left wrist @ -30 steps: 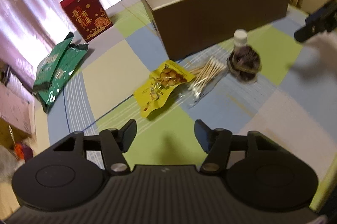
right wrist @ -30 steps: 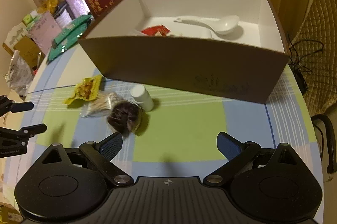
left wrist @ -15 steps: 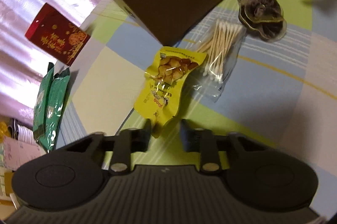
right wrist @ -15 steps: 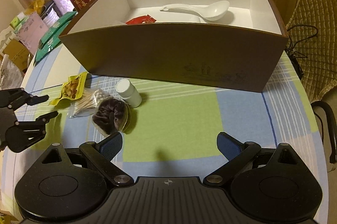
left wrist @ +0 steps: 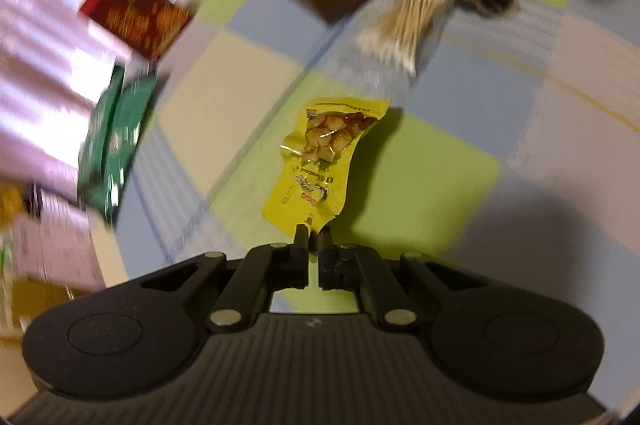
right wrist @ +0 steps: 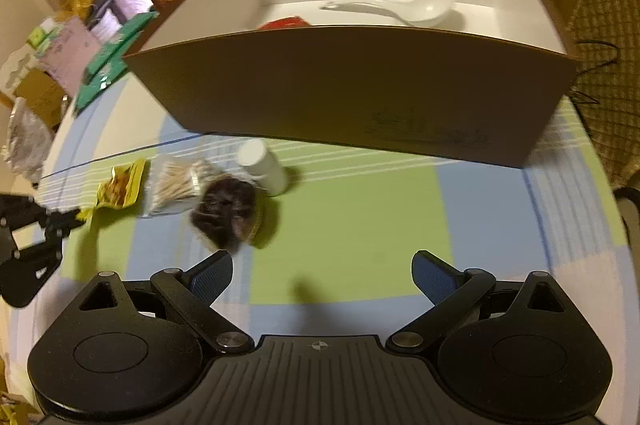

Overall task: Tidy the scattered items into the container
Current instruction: 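Grasp the yellow snack bag with the left gripper, then grasp the dark hair tie with the right gripper while the left holds the snack bag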

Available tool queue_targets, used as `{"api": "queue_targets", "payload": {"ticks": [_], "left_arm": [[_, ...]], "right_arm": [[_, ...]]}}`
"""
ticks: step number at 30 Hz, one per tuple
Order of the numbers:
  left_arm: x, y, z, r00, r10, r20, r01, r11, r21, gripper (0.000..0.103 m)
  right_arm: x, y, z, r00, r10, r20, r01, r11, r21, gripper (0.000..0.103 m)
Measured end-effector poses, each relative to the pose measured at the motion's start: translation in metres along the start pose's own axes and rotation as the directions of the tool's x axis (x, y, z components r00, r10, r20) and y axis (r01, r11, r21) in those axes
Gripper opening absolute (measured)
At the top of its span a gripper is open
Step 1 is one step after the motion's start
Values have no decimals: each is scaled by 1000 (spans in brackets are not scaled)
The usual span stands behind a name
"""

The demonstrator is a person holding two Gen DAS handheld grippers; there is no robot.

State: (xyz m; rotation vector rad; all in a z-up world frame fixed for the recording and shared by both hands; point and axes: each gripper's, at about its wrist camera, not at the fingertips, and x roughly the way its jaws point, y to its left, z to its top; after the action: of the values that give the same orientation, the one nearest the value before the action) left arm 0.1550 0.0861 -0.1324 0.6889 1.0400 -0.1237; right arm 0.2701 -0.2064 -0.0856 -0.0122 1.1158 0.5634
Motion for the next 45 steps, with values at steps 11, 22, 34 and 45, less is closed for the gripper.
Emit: {"api": "queue_targets", "payload": {"ticks": [11,22,34,45], "left_arm": [[-42,25,-33,965,-258,-44,220,891,-398,21],[-55,60,-36,970,-243,29,221,815,-535,22],[-47,64,-33,962,-265,66,262,826,-500,61],[-7,17,-8,984,-177,-13,173,974,-145,66]], "right_arm": [[24,33,0,989,148,25,-145,985,-98,101],[71,58,7,996,79,34,-72,983,-168,58],[42,34,-12,992,70,-108,-90,978,-187,49],[28,29,-23,1000,23,-12,-24,988,-154,103]]}}
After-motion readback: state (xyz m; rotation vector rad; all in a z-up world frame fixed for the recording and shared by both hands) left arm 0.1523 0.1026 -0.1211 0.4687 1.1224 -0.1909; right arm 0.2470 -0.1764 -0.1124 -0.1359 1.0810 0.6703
